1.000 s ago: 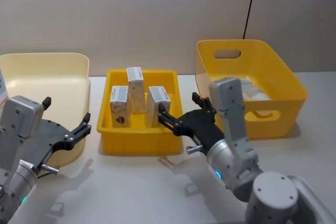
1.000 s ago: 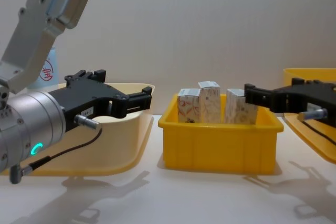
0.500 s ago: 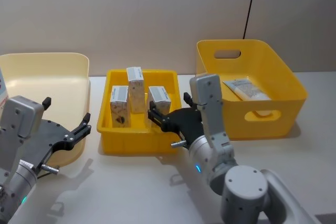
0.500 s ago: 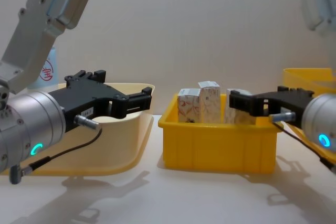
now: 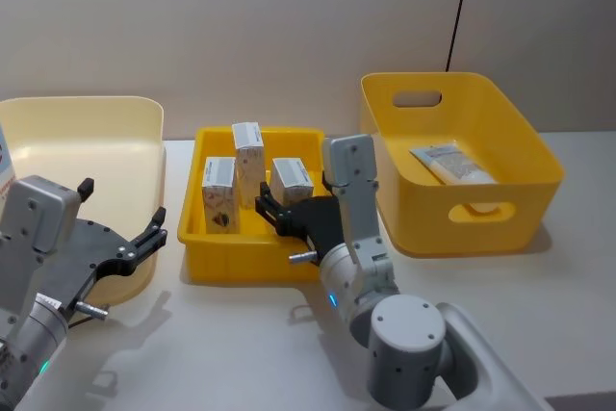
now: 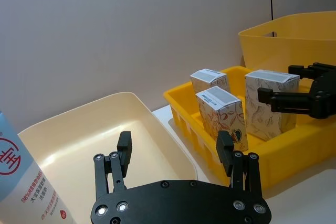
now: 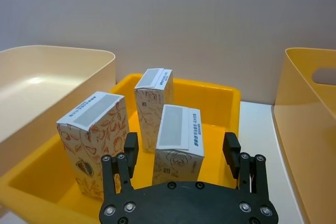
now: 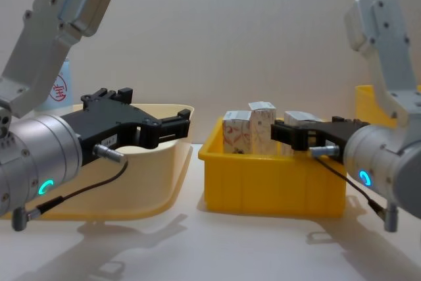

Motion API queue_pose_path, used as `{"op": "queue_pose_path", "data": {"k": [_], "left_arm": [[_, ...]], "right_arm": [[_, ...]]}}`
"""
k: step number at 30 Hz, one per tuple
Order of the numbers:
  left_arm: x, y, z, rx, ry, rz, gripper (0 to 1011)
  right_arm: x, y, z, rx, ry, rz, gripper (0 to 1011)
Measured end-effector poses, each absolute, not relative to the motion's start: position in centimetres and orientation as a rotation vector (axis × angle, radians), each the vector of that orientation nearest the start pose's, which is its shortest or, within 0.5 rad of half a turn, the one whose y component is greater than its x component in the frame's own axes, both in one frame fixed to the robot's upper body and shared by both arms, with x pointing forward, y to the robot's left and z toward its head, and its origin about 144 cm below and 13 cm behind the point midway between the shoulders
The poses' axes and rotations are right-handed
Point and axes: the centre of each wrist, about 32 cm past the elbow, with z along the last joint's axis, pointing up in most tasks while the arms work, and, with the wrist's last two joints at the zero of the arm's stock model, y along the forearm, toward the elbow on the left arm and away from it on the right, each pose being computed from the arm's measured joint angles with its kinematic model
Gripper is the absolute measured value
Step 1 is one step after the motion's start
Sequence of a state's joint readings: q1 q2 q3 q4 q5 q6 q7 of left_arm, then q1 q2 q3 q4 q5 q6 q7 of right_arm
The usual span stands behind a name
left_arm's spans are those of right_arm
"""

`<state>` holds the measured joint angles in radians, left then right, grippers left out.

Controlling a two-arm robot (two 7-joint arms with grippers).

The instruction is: Bimanual collaborative sorting of washing and personal care products

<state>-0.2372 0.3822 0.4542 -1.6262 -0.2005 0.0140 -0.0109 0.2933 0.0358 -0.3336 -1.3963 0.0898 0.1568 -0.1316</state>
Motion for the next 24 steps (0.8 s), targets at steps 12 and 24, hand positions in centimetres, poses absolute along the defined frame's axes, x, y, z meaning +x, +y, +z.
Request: {"op": "queue_pose_path", "data": {"k": [12,24], "left_arm": [[49.2,19.8,120.4,0.061,-0.268,1.124,1003],[49.2,19.8,120.4,0.061,-0.268,1.124,1003]], "right_arm": [[53.6,-12.4,118.2,-0.079,0.009,-1.394,945],[54.0,-11.9,118.1,-0.079,0.012,-1.397,602]]}}
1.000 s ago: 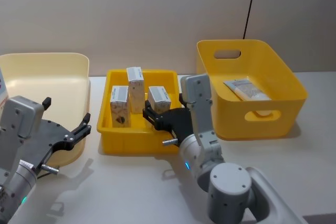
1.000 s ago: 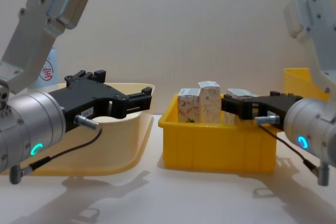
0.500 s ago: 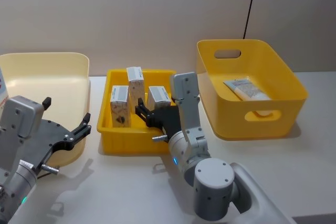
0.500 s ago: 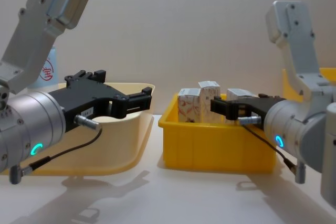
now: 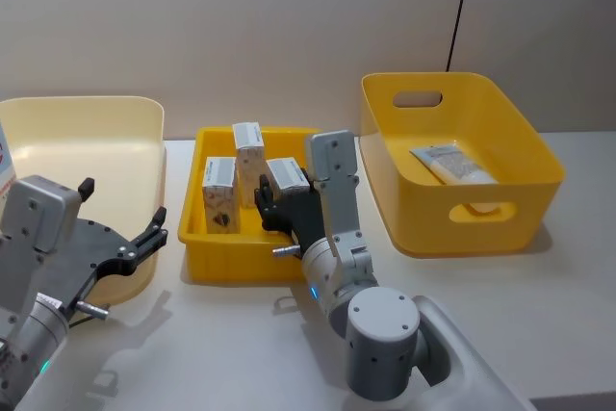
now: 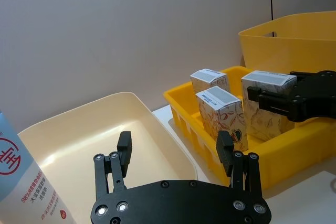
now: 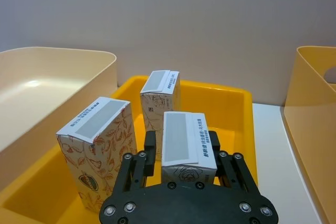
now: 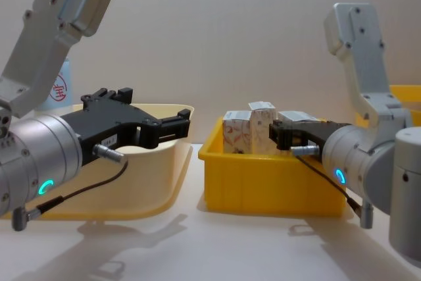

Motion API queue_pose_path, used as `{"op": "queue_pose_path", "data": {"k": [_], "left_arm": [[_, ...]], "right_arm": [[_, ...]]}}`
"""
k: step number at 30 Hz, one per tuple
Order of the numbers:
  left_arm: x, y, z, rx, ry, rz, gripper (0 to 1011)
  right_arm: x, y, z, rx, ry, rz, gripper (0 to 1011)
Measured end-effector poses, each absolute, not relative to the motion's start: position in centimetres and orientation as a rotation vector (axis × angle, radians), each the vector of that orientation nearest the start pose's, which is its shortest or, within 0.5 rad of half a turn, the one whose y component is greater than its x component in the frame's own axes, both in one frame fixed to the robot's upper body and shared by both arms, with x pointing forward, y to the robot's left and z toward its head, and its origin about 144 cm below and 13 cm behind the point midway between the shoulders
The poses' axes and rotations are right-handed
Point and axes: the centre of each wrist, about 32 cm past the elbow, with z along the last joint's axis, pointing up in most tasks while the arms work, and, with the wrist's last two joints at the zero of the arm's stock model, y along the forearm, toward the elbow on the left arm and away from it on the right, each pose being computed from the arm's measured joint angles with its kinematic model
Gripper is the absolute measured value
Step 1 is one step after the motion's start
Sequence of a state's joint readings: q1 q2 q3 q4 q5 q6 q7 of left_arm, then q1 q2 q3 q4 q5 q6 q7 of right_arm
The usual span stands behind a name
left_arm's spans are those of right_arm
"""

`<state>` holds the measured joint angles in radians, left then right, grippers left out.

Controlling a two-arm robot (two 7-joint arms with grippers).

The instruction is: Bimanual collaborative sorting of washing and personal care products

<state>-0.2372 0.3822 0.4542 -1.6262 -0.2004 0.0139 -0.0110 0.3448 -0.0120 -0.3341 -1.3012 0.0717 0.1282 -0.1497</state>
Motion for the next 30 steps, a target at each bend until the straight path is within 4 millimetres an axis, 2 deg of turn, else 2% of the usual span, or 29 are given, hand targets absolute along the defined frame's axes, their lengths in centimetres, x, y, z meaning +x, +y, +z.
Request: {"op": "queue_pose_path", "data": {"k": [4,8,20,30], "left_arm": [[49.2,19.8,120.4,0.061,-0.268,1.124,1003],[49.2,19.8,120.4,0.061,-0.268,1.124,1003],[49.2,19.8,120.4,0.061,-0.268,1.124,1003],[49.2,19.8,120.4,0.061,-0.268,1.124,1003]], "right_arm": [[54.1,-11.8,118.0,-0.079,0.012,-1.398,464],[54.1,-11.8,118.1,-0.078,0.012,-1.398,415],[53.9,-12.4,118.5,-0.033,-0.033,-1.389,408],[53.8,-13.7,120.5,0.070,-0.125,-1.361,408]]}}
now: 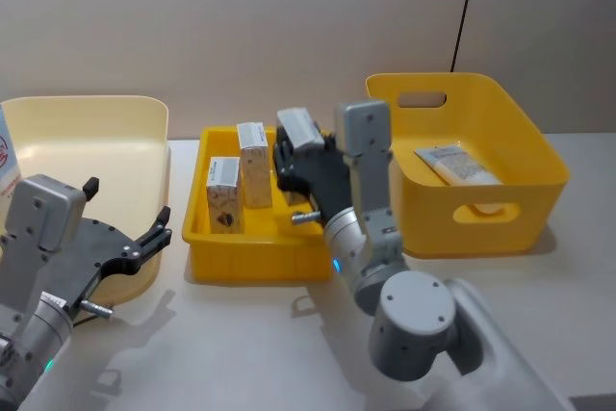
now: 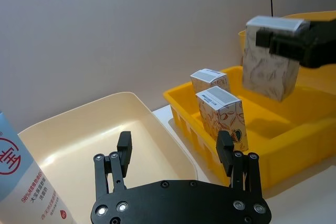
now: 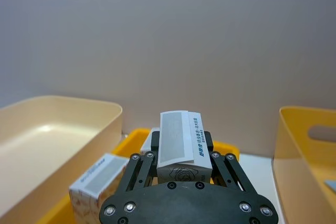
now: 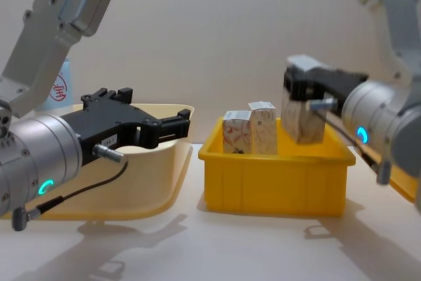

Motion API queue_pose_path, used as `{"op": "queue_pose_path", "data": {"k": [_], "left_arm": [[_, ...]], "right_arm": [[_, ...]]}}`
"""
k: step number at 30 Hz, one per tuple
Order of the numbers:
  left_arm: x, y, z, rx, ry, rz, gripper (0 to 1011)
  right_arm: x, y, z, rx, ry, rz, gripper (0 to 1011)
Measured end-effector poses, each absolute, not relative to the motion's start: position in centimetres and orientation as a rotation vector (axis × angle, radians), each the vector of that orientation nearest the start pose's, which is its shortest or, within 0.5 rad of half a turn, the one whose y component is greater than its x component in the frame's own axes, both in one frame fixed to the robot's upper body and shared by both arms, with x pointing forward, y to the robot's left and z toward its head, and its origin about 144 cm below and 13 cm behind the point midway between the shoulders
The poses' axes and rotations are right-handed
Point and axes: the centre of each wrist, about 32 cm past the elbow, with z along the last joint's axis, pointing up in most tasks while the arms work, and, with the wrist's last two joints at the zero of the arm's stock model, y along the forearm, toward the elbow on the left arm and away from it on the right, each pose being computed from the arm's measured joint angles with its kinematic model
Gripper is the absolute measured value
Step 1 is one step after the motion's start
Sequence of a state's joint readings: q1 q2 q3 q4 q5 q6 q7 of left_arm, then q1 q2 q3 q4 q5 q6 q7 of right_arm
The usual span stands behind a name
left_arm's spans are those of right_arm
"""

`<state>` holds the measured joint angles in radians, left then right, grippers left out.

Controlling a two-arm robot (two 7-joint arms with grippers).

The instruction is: Bimanual collaborative sorting of washing and personal care products

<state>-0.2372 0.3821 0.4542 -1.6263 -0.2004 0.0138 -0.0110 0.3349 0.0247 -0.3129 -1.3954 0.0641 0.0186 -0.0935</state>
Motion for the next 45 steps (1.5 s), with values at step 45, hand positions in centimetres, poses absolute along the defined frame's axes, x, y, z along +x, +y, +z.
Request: {"op": "queue_pose_path", "data": {"k": [45], "left_arm": [[49.2,19.8,120.4,0.061,-0.268,1.124,1003]], "right_arm": [[53.8,-24.9,126.2,0.176,-0.380,-1.725,408]]}}
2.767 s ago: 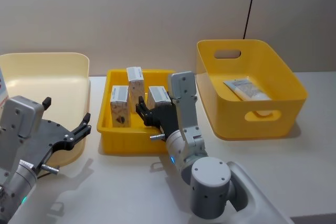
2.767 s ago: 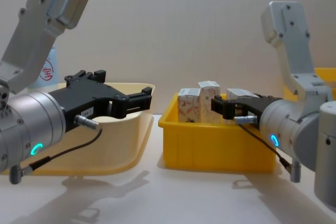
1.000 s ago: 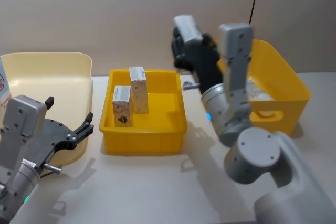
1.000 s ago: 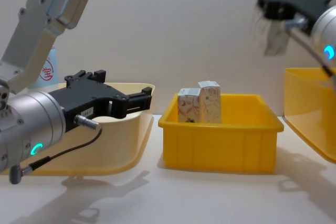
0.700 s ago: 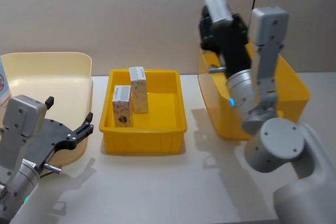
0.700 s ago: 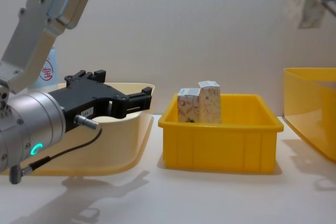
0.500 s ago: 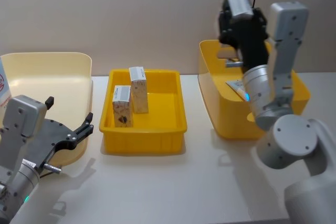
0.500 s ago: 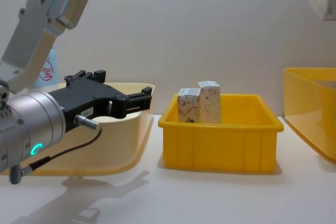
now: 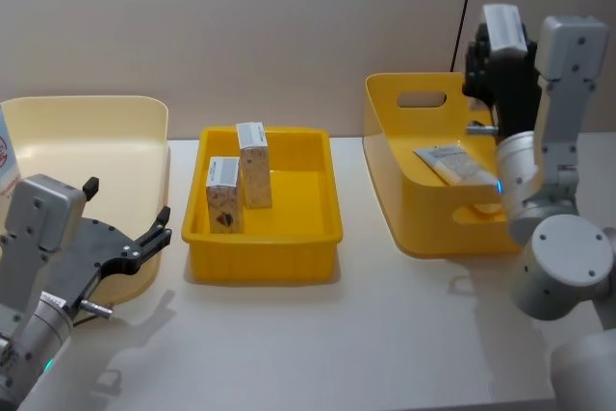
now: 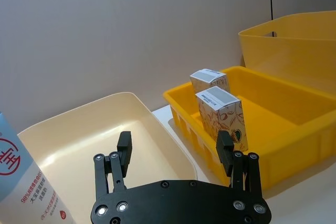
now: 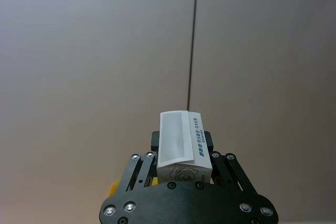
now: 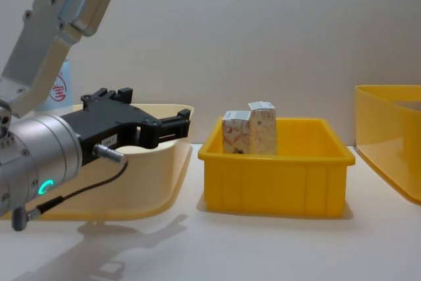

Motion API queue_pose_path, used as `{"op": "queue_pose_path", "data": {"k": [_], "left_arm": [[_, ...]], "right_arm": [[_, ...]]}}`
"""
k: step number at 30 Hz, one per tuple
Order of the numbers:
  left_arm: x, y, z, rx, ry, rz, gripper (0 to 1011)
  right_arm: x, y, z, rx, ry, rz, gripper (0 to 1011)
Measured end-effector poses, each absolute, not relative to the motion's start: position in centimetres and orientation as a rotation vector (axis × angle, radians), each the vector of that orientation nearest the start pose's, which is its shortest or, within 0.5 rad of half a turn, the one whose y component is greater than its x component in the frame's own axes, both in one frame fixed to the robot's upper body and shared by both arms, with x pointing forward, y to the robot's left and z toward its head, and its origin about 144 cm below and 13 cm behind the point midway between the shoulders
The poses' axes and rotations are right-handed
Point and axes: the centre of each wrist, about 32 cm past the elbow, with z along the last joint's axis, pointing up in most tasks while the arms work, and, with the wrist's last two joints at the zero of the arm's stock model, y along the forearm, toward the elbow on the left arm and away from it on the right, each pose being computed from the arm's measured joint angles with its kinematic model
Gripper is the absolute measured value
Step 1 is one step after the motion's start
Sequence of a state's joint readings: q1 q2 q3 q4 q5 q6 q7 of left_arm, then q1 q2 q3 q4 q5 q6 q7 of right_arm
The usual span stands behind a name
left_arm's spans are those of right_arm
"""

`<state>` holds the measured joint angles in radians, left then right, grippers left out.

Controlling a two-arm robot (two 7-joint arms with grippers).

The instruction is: Bimanual collaborative sorting of washing and personal care products

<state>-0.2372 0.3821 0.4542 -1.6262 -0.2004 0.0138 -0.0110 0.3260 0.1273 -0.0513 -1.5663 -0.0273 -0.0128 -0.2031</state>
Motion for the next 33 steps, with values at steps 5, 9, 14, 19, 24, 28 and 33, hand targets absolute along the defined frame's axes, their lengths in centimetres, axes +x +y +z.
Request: {"op": "queue_pose_path", "data": {"k": [5,9,14,19,24,28,33], "left_arm": [[49.2,19.8,120.4,0.061,-0.268,1.124,1003],[49.2,19.8,120.4,0.061,-0.268,1.124,1003],[49.2,19.8,120.4,0.061,-0.268,1.124,1003],[49.2,19.8,120.4,0.061,-0.268,1.124,1003],[49.2,19.8,120.4,0.061,-0.268,1.124,1003],[49.2,19.8,120.4,0.061,-0.268,1.124,1003],[49.2,19.8,120.4,0.061,-0.268,1.124,1003]], "right_arm": [[53.8,-25.3,125.7,0.122,-0.343,-1.772,409],[54.0,-25.6,125.0,0.061,-0.295,-1.810,408],[54.5,-25.6,124.4,0.002,-0.248,-1.834,408],[55.1,-25.4,123.7,-0.049,-0.206,-1.846,408],[55.5,-25.2,123.3,-0.077,-0.183,-1.846,409],[55.8,-25.0,123.0,-0.094,-0.169,-1.846,444],[56.1,-24.8,122.8,-0.110,-0.159,-1.845,583]]}}
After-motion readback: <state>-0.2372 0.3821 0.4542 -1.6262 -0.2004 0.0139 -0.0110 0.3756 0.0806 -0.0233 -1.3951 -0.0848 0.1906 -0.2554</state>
